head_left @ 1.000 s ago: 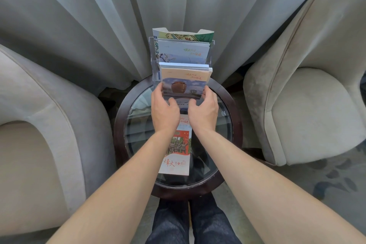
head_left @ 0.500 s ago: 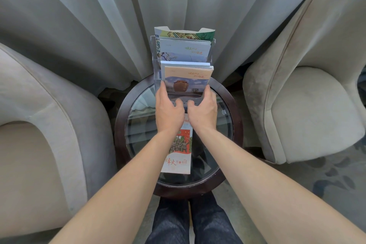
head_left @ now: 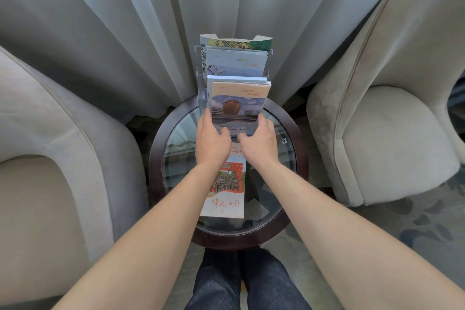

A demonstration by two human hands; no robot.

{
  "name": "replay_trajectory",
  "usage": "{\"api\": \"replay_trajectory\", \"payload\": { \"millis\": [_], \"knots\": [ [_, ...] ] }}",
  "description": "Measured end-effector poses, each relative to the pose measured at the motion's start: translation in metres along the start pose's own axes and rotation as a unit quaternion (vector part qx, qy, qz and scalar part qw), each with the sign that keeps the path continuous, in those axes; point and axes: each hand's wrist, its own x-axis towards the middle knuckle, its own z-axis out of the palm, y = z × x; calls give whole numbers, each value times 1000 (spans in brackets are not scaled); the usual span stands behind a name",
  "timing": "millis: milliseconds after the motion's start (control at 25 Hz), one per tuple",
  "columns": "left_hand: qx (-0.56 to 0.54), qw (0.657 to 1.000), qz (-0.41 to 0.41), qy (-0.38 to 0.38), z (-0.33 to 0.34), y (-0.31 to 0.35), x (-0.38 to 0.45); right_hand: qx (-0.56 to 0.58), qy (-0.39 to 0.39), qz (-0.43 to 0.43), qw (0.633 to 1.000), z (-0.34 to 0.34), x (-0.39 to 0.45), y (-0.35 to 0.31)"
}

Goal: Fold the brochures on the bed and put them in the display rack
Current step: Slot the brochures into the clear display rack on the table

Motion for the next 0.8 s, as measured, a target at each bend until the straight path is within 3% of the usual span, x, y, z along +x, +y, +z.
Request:
{"api": "replay_trajectory", "payload": {
  "millis": [120, 320, 600, 800],
  "knots": [
    [15, 1000, 14, 3, 2, -2, -11, -29, -35, -28, 999, -5, -8, 15],
    [54, 998, -34, -11, 6, -18, -28, -76, -98, -43, 991, -8, -22, 39],
    [85, 989, -110, -54, 18, -80, -52, -29, -159, 12, 987, 24, -50, 87],
    [136, 982, -127, -31, 36, -116, -60, -21, -134, 33, 990, 50, -58, 105]
  ]
}}
